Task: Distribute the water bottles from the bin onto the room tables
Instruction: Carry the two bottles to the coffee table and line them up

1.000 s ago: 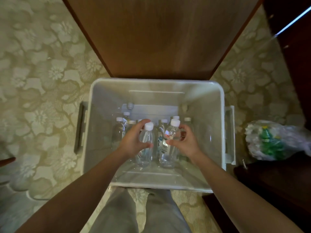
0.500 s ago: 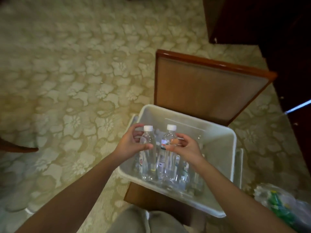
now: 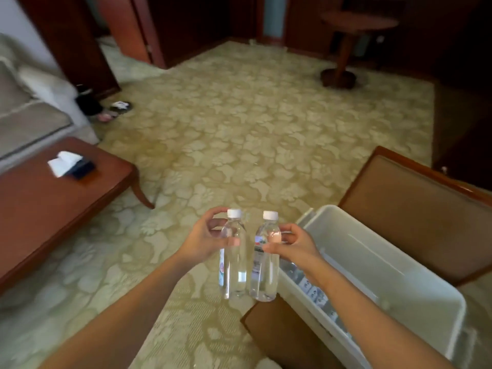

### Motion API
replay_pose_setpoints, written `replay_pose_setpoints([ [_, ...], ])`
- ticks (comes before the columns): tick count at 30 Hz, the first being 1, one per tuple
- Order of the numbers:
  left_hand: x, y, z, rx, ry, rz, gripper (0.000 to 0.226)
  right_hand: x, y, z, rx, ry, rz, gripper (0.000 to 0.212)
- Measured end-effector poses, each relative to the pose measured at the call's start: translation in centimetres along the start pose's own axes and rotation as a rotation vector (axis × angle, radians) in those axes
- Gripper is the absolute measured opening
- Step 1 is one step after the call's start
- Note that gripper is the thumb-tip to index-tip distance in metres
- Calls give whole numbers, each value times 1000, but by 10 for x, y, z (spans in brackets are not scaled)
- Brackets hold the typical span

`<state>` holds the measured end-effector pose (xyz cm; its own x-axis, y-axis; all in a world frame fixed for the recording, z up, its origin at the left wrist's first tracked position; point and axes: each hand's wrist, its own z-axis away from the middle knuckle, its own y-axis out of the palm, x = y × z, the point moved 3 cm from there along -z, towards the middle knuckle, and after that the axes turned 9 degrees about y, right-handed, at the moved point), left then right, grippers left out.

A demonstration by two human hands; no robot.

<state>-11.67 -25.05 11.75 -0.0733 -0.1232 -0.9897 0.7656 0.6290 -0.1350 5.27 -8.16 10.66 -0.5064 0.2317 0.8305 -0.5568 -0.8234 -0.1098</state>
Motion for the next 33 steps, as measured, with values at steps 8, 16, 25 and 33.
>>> replay_pose_setpoints([
  [8,-18,-130,119,-323,62,-8,75,37,149,24,238,-83,146,75],
  [16,-27,-227,216,-619,116,-18,85,75,281,48,487,-160,256,62],
  [25,-5,-308,253,-891,59,-14,87,109,399,28,683,-200,407,64],
  [33,10,-386,220,-1038,42,-33,79,163,497,-28,830,-235,499,56],
])
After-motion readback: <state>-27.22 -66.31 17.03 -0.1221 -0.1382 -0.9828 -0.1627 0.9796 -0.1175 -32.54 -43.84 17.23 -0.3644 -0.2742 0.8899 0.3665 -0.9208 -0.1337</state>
